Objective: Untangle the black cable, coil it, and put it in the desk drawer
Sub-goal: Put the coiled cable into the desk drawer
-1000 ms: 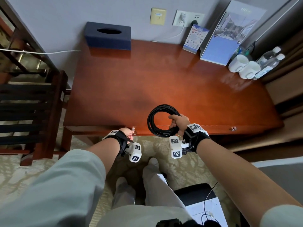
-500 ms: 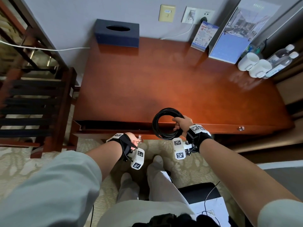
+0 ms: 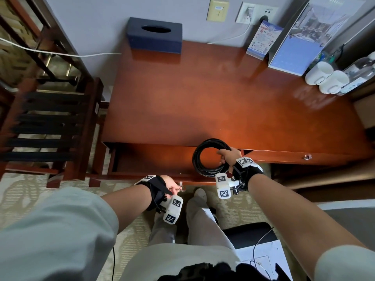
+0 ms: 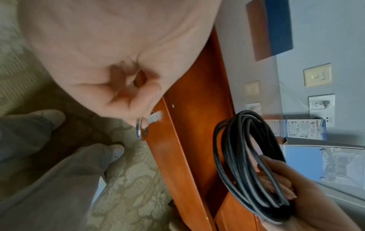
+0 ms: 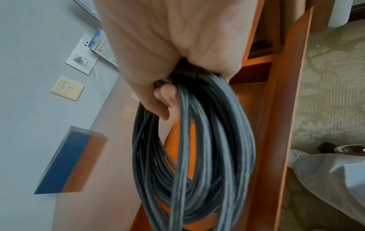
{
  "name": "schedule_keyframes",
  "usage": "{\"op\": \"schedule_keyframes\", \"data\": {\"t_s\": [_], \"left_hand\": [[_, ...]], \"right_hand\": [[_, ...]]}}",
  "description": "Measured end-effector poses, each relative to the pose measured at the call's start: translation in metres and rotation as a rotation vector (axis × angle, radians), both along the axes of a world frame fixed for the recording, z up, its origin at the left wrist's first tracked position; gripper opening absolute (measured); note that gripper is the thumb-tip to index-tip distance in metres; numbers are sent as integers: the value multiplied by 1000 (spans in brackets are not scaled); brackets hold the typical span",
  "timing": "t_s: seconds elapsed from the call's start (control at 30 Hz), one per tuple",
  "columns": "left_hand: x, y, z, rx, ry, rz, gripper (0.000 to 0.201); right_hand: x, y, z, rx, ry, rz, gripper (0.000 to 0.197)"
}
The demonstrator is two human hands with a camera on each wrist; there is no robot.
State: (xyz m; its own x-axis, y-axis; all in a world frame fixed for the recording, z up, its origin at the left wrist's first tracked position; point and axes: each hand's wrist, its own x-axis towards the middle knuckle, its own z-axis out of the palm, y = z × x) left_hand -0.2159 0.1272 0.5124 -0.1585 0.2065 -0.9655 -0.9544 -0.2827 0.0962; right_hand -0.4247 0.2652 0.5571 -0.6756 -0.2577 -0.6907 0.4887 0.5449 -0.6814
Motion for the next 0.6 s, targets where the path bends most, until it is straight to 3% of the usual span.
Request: {"op": "schedule_keyframes", "data": {"t_s": [0.1, 0.17, 0.27, 0.37, 0.47, 0.6], "left_hand": [[8, -6, 9, 50, -47, 267, 24], [12, -18, 13, 199, -98, 421, 35], [13, -39, 32, 293, -54, 387, 42], [11, -49, 52, 55, 72, 331, 26], [8, -51, 50, -284, 234, 125, 17], [12, -55, 42, -512, 379, -475, 39]], "right_hand": [[3, -2, -4, 28, 6, 30, 8], [6, -4, -4, 45, 16, 55, 8], [9, -7, 3, 114, 49, 167, 9], [13, -10, 10, 154, 69, 244, 9], [15, -13, 7, 146, 74, 256, 6], [16, -16, 5, 176, 43, 288, 6]]}}
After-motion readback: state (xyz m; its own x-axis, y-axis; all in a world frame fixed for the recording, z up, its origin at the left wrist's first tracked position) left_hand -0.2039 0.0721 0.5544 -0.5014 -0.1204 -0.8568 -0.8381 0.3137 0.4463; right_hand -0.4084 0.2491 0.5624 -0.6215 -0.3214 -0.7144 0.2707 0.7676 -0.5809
